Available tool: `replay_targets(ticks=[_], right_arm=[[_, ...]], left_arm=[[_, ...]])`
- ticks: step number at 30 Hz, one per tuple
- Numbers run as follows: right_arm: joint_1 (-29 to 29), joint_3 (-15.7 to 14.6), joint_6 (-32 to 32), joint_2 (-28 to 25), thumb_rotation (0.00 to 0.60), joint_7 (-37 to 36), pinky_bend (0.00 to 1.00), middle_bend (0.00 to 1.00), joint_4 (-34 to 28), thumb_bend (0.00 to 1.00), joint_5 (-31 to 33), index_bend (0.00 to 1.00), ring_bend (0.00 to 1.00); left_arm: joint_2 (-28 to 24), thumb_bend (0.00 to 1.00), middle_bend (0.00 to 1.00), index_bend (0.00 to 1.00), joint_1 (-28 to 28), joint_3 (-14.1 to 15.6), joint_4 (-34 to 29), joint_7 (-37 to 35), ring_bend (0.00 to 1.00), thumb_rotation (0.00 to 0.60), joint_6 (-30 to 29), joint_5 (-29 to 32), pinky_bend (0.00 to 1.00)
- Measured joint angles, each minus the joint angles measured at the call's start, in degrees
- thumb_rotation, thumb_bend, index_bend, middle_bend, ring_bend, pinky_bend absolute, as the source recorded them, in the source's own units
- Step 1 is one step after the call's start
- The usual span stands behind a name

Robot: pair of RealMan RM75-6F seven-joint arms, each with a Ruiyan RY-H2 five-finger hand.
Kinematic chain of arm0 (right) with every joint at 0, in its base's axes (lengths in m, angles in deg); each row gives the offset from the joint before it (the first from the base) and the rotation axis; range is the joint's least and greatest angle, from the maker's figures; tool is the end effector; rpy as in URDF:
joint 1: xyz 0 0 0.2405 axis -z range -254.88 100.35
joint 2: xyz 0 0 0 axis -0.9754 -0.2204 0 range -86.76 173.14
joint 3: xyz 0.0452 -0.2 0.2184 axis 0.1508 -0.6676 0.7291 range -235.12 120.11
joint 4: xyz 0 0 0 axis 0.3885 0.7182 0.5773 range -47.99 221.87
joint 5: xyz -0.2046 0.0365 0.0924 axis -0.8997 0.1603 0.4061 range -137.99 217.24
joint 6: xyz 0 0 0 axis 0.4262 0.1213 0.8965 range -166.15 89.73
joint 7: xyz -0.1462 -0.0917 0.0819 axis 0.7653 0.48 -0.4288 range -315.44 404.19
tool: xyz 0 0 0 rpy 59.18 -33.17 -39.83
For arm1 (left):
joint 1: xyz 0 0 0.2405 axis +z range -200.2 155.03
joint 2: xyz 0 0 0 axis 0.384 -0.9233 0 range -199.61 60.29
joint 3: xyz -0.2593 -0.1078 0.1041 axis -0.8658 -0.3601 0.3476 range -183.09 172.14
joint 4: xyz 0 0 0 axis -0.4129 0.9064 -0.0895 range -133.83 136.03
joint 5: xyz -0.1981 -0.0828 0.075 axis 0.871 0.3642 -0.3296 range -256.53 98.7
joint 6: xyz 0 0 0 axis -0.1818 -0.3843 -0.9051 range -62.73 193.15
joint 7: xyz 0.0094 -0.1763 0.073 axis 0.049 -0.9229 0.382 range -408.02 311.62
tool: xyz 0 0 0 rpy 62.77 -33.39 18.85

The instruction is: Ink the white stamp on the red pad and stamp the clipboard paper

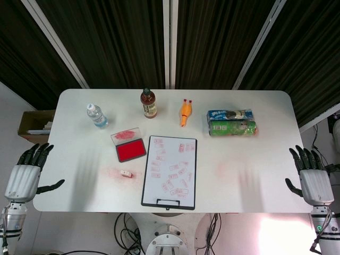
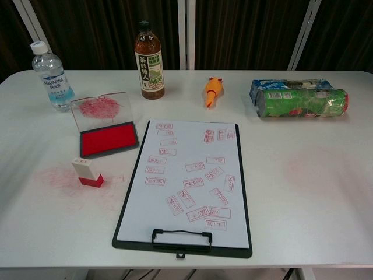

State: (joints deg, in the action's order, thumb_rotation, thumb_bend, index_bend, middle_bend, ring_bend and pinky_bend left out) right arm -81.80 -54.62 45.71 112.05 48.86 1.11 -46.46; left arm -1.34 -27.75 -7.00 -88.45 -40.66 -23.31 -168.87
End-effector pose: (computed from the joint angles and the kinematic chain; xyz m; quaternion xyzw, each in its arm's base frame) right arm -0.3763 -0.2320 0.1394 0.6152 -0.3626 0.3496 0.6064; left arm -0.3448 0.2292 0.1408 -0.6263 -0.3274 -0.3825 0.5951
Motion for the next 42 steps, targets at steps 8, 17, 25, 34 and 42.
replay_targets(ticks=[8,17,25,34,42], right_arm=[[0.66,0.01,0.44,0.50,0.600,-0.02,0.00,0.00,1.12,0.19,0.77,0.00,0.00],[1.51,-0.32,1.89,-0.33,0.600,-0.27,0.00,0.00,0.82,0.19,0.02,0.00,0.00],[1.97,1.48,5.26,-1.80,0.600,-1.40,0.00,0.00,0.48,0.19,-0.17,0.00,0.00],[1.89,2.19,4.93,-2.22,0.600,1.14,0.00,0.00,-0.54,0.20,0.74,0.00,0.00],[1.54,2.38,3.63,-2.31,0.600,2.27,0.00,0.00,-0.80,0.20,1.85,0.00,0.00]], left_arm=[[-0.33,0.00,0.10,0.10,0.48,0.49,0.72,-0.50,0.08,0.384,0.01,-0.09,0.19],[-2.10,0.02,0.10,0.10,-0.58,0.99,-0.03,-1.47,0.08,0.440,1.23,-2.05,0.20],[-2.76,0.03,0.11,0.10,-4.24,2.92,0.12,-2.81,0.08,0.496,3.61,-10.14,0.22],[2.63,0.05,0.16,0.16,-9.89,2.37,5.02,0.46,0.08,0.600,9.02,-14.27,0.22],[9.39,0.06,0.25,0.25,-14.90,2.14,13.03,-4.62,0.08,0.600,17.68,-10.41,0.22]])
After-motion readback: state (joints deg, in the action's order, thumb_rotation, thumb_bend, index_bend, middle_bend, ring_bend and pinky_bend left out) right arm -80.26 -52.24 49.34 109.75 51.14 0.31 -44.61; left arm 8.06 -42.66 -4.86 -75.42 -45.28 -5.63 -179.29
